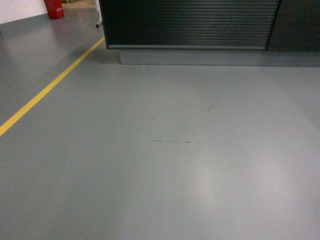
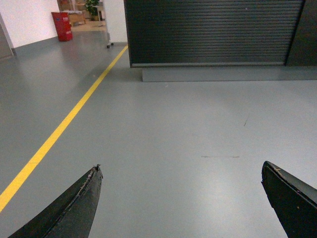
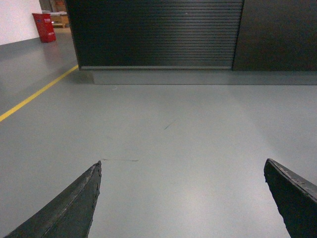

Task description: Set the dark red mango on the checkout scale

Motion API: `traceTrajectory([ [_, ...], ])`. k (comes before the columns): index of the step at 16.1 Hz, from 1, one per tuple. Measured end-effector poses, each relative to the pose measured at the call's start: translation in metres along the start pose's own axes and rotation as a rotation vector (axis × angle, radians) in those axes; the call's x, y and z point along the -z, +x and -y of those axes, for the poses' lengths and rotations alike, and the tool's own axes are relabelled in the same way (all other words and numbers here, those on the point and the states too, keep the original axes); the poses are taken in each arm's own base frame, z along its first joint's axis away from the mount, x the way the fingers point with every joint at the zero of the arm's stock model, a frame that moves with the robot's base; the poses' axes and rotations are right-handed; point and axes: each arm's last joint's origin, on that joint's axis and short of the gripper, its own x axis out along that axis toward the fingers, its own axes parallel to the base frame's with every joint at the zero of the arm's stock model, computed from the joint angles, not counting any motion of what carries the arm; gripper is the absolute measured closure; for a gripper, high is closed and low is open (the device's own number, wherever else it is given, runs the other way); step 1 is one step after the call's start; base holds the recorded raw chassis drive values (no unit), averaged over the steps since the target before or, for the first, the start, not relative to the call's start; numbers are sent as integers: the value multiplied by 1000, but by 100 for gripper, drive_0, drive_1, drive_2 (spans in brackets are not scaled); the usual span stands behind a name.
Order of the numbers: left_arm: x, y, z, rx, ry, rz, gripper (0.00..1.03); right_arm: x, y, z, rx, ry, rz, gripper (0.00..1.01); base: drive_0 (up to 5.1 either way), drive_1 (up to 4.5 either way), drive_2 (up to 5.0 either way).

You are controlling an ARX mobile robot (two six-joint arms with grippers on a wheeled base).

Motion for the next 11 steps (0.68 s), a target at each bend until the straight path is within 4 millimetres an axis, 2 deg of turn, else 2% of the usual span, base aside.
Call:
traceTrajectory([
  [11, 0, 0, 0, 0, 0, 0, 5, 0, 0, 0, 0, 0, 0, 3, 0, 0, 0],
])
